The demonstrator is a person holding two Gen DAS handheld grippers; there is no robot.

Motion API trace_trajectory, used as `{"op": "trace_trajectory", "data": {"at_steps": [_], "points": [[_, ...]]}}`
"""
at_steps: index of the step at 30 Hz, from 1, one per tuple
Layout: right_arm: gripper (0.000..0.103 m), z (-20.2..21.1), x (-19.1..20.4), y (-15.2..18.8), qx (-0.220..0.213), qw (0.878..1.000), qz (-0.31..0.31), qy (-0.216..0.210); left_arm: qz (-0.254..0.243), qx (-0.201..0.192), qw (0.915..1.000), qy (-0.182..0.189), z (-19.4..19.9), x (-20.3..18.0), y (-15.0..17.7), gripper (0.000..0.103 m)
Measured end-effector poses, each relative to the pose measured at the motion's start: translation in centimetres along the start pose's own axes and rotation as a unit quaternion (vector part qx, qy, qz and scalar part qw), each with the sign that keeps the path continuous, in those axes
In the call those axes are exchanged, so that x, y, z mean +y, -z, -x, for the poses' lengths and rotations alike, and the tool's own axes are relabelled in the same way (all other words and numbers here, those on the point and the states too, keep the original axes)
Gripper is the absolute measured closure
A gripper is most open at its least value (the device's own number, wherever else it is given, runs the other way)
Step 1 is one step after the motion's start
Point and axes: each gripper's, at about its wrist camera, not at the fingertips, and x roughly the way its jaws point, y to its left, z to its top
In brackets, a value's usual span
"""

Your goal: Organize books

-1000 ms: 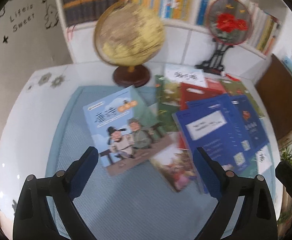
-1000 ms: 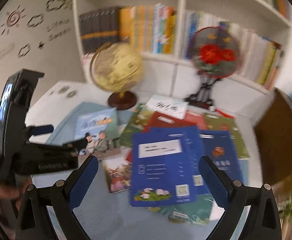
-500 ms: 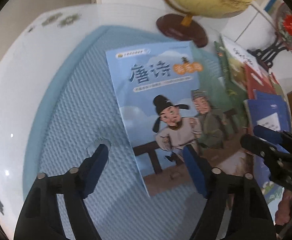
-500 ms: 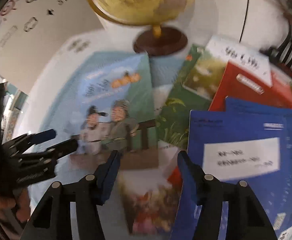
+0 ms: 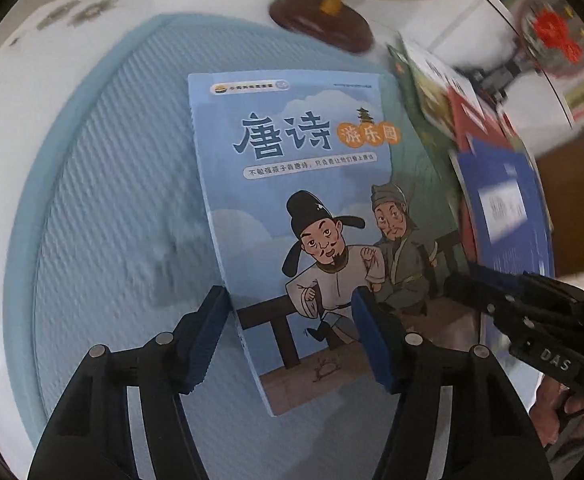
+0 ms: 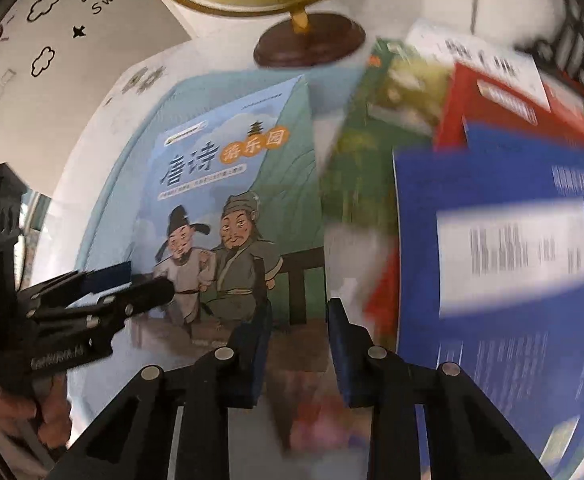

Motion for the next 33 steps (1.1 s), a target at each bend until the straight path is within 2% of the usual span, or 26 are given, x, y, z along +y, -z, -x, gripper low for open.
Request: {"op": "trace_trajectory", "data": {"at_steps": [4,8,11,13,14,15,18,19,20,21,26,30,33], "points": [[0.075,1.4,0.5,6.2,0.029,0.999,-0.016,-0.020,-0.038,0.047,0.9978,0.027,0.3,-0.8,5.5,0.043],[0.075,2.9,-1.0,13.8,0.053,0.994,-0.087,-0.041,-0.063,0.076,0.9932,0.062,0.4,-2.0,9.5,0.043],[0.075,3.5,-3.3,17.5,0.050,0.986,-0.146,-0.063,-0.064,0.070,0.9922,0.080,0.4,-2.4,10.1,0.043],[0.075,3.3,-4.8,18.7,0.040,0.978,-0.182,-0.092,-0.022,0.076,0.9890,0.125,-0.1,-1.4,8.7,0.043],[0.075,3.1,-5.7,18.8,0.028,0.972,-0.198,-0.120,-0.015,0.078,0.9878,0.134,-0.4,-1.0,7.9,0.043],[0.075,3.2,-6.2,18.4,0.020,0.971,-0.200,-0.129,-0.004,0.082,0.9853,0.150,-0.5,-0.4,7.4,0.046],[0.072,3.3,-6.5,16.4,0.002,0.978,-0.168,-0.122,-0.003,0.086,0.9830,0.162,-0.6,-0.2,7.0,0.047],[0.064,3.2,-6.4,15.4,-0.001,0.980,-0.156,-0.123,-0.006,0.086,0.9831,0.161,-0.7,-0.4,7.1,0.047],[0.050,3.0,-6.3,14.2,-0.006,0.980,-0.143,-0.137,-0.008,0.085,0.9836,0.159,-0.6,-0.1,7.1,0.047],[0.046,3.0,-6.1,13.5,-0.011,0.980,-0.137,-0.142,-0.006,0.083,0.9840,0.158,-0.7,-0.2,6.9,0.047],[0.039,2.4,-4.2,11.2,-0.021,0.990,-0.081,-0.114,0.013,0.072,0.9831,0.168,-1.0,0.4,6.4,0.047],[0.031,1.6,-4.1,10.8,-0.024,0.988,-0.075,-0.130,0.017,0.070,0.9830,0.169,-0.8,0.8,6.2,0.047],[0.033,1.5,-4.6,10.8,-0.023,0.986,-0.079,-0.147,0.019,0.067,0.9827,0.172,-0.7,1.2,6.1,0.047]]}}
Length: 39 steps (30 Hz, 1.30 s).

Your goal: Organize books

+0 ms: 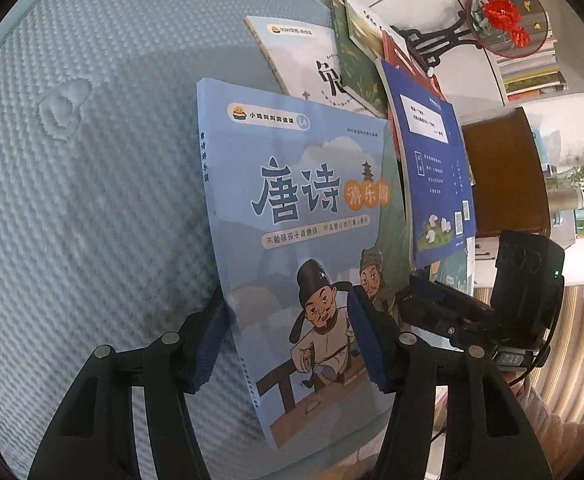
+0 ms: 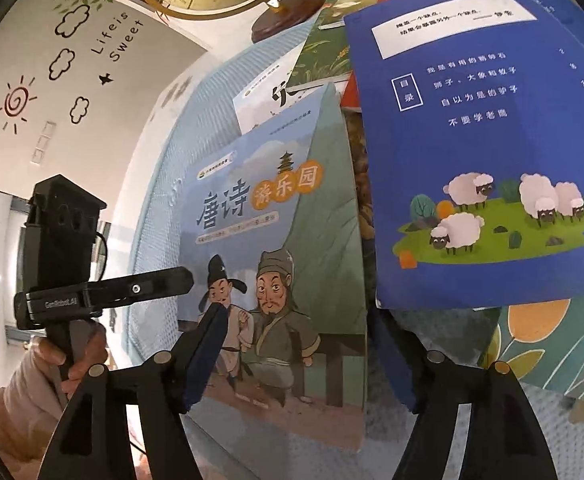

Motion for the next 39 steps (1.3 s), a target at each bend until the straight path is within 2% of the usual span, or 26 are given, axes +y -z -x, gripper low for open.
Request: {"op": "trace_trajectory", "data": {"at_steps": [2,4,5,6,7,9,10,14,15,16,19,21,24,27,29,32,35,39], "points": [[0.056,0.4,-0.7,0.1,0.006,1.000,-0.012,0.000,-0.001,-0.001,1.0000,-0.003,0.0,-0.1,0.0,0.047],[0.073,1.4,-1.8,0.7,0.017,0.999,-0.030,-0.012,-0.002,0.000,1.0000,-0.008,0.1,-0.3,0.3,0.050],[0.076,1.8,-2.4,1.2,0.027,0.998,-0.039,-0.029,-0.003,0.002,0.9999,-0.011,0.1,-0.3,0.5,0.054],[0.076,1.9,-2.7,1.7,0.038,0.997,-0.043,-0.042,-0.007,0.006,0.9997,-0.021,0.3,-0.2,0.9,0.060],[0.076,1.9,-2.7,2.0,0.048,0.997,-0.043,-0.047,-0.005,0.009,0.9997,-0.020,0.4,0.0,1.3,0.061],[0.076,1.4,-2.8,2.8,0.060,0.996,-0.045,-0.046,0.009,0.017,0.9998,-0.004,0.4,0.6,1.9,0.064],[0.076,1.3,-2.8,2.8,0.057,0.996,-0.048,-0.051,0.014,0.022,0.9997,-0.004,0.2,0.8,2.0,0.071],[0.077,1.0,-3.7,2.5,0.041,0.993,-0.077,-0.083,0.046,0.015,0.9987,0.014,0.0,1.8,1.5,0.073],[0.077,1.0,-3.7,2.4,0.039,0.993,-0.075,-0.084,0.044,0.015,0.9989,0.004,0.0,1.8,1.2,0.077],[0.085,1.2,-3.6,2.4,0.038,0.993,-0.074,-0.078,0.037,0.016,0.9991,-0.009,0.0,1.5,1.1,0.081],[0.090,1.9,-2.9,2.5,0.034,0.996,-0.058,-0.060,0.008,0.012,0.9982,-0.059,0.2,0.1,1.0,0.082],[0.093,2.8,-1.8,2.8,0.031,0.996,-0.046,-0.066,-0.021,0.000,0.9951,-0.097,0.9,-1.3,0.9,0.083],[0.093,4.1,0.6,3.0,0.017,0.998,-0.016,-0.058,-0.024,-0.014,0.9962,-0.083,2.7,-2.1,0.7,0.084],[0.093,5.3,2.2,3.1,0.003,0.998,-0.010,-0.066,-0.051,-0.032,0.9940,-0.091,5.4,-3.3,0.5,0.084],[0.092,6.4,4.1,3.2,-0.007,0.998,0.006,-0.067,-0.057,-0.042,0.9941,-0.082,7.4,-3.5,0.3,0.084],[0.092,7.3,6.3,3.0,-0.024,0.997,0.024,-0.069,-0.066,-0.060,0.9922,-0.088,9.6,-3.5,0.0,0.084],[0.092,6.9,9.0,2.0,-0.034,0.996,0.041,-0.072,-0.070,-0.079,0.9897,-0.097,11.8,-2.4,-0.3,0.084],[0.091,4.4,11.7,0.5,-0.033,0.995,0.054,-0.080,-0.038,-0.099,0.9878,-0.114,14.4,1.7,-1.4,0.084]]}}
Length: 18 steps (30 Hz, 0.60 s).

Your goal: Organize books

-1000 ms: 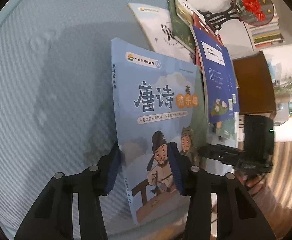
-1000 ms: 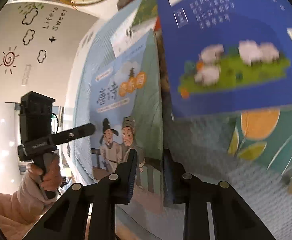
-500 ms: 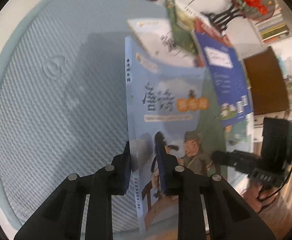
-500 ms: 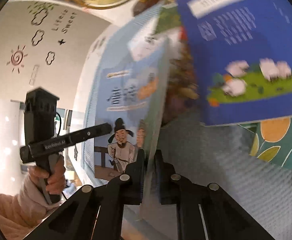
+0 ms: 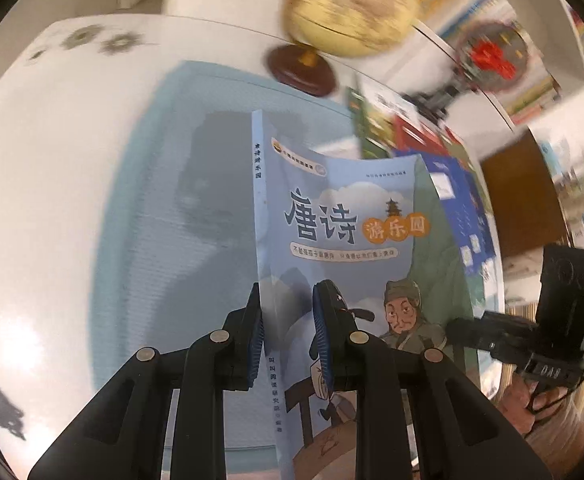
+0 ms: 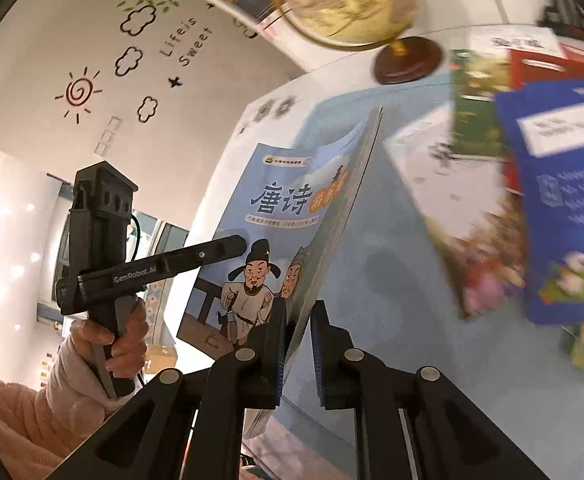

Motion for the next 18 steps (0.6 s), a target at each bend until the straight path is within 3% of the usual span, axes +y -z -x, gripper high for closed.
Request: {"op": "trace_trajectory", "data": {"at_steps": [3,9,18], "points": [[0.091,-3.6,1.7,-1.0,0.013,1.000,0.007,0.000,0.003,-0.004,0.9995,-0.030,0.2,2.8,-0.4,0.084],[0.091,-9.3,2.9,-1.6,0.039,0.999,0.001,0.014,0.017,0.015,0.9983,-0.054,-1.8,8.0,-0.7,0.083],[0.090,-15.2,2.9,-0.6,0.079,0.994,-0.029,0.066,0.044,0.051,0.9947,-0.077,-5.2,10.6,0.3,0.080]]}}
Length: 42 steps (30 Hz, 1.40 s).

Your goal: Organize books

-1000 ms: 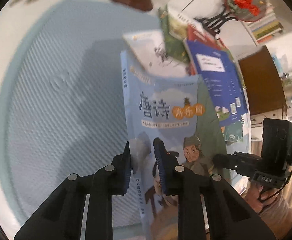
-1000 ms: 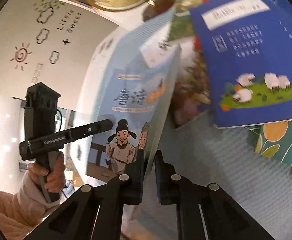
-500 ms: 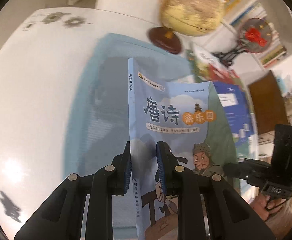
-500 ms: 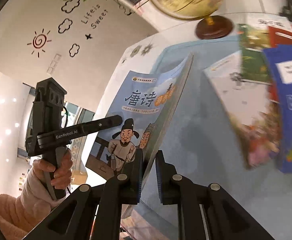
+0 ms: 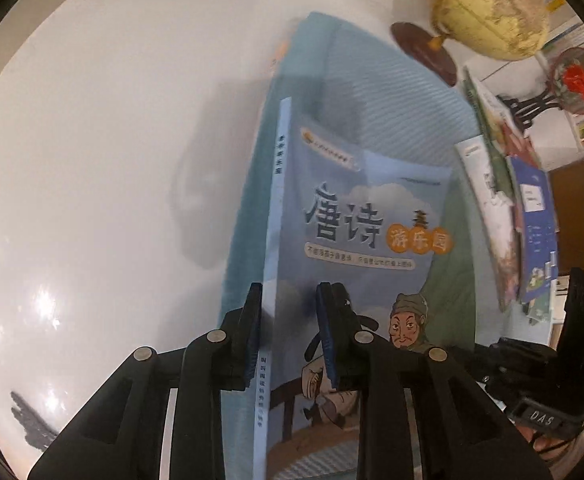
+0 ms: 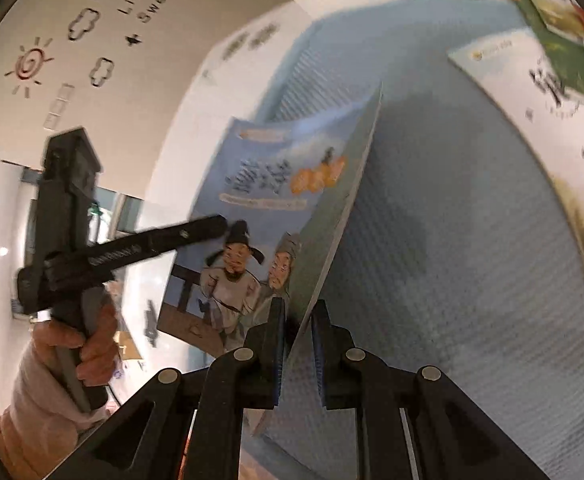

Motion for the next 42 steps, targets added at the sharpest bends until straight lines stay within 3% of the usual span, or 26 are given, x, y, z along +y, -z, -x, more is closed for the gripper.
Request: {"op": "trace_trajectory", "data": {"at_steps": [2,11,21,24,25,26,27,28,29,31,36,42], "points": [[0.090,-0.8,0.0,0.3,0.008,1.000,-0.003,0.014,-0.006,0.001,0.9998,-0.018,-0.3,0.1,-0.1,0.078],[0.087,-1.5,-0.7,0.1,0.013,0.999,-0.029,0.022,0.003,-0.003,0.9996,-0.029,-0.5,0.3,-0.5,0.074],[0.084,-1.9,-0.6,-0.2,0.022,0.999,-0.044,0.022,-0.015,-0.008,0.9928,-0.119,-0.1,-1.9,-0.4,0.073],[0.082,-1.7,-1.4,-0.5,0.039,0.997,-0.069,0.013,-0.011,-0.019,0.9929,-0.117,0.8,-3.2,-0.2,0.064],[0.079,-1.4,-1.6,-0.6,0.043,0.996,-0.075,0.013,-0.010,-0.020,0.9928,-0.118,1.0,-3.4,-0.2,0.054],[0.070,-0.8,-1.8,-0.7,0.044,0.996,-0.077,0.018,-0.008,-0.023,0.9924,-0.121,1.3,-3.9,-0.3,0.043],[0.062,-0.1,-1.9,-0.7,0.039,0.996,-0.076,0.026,-0.006,-0.033,0.9920,-0.122,1.8,-4.4,-0.3,0.024],[0.046,1.0,-2.0,-0.7,0.024,0.997,-0.074,0.031,-0.004,-0.046,0.9916,-0.121,2.3,-4.9,-0.4,0.021],[0.037,2.0,-2.2,-0.7,0.009,0.997,-0.072,0.031,-0.004,-0.053,0.9913,-0.121,2.5,-5.2,-0.5,0.021],[0.027,4.5,-3.0,-0.8,-0.016,0.996,-0.077,0.032,-0.007,-0.060,0.9910,-0.119,3.2,-6.3,-0.8,0.021],[0.026,12.1,-7.5,-0.6,-0.079,0.991,-0.107,0.029,-0.034,-0.073,0.9926,-0.091,3.2,-11.9,-1.6,0.021],[0.026,20.9,-14.0,1.2,-0.140,0.976,-0.119,0.114,-0.091,-0.060,0.9922,-0.061,0.6,-21.8,-2.2,0.021]]}}
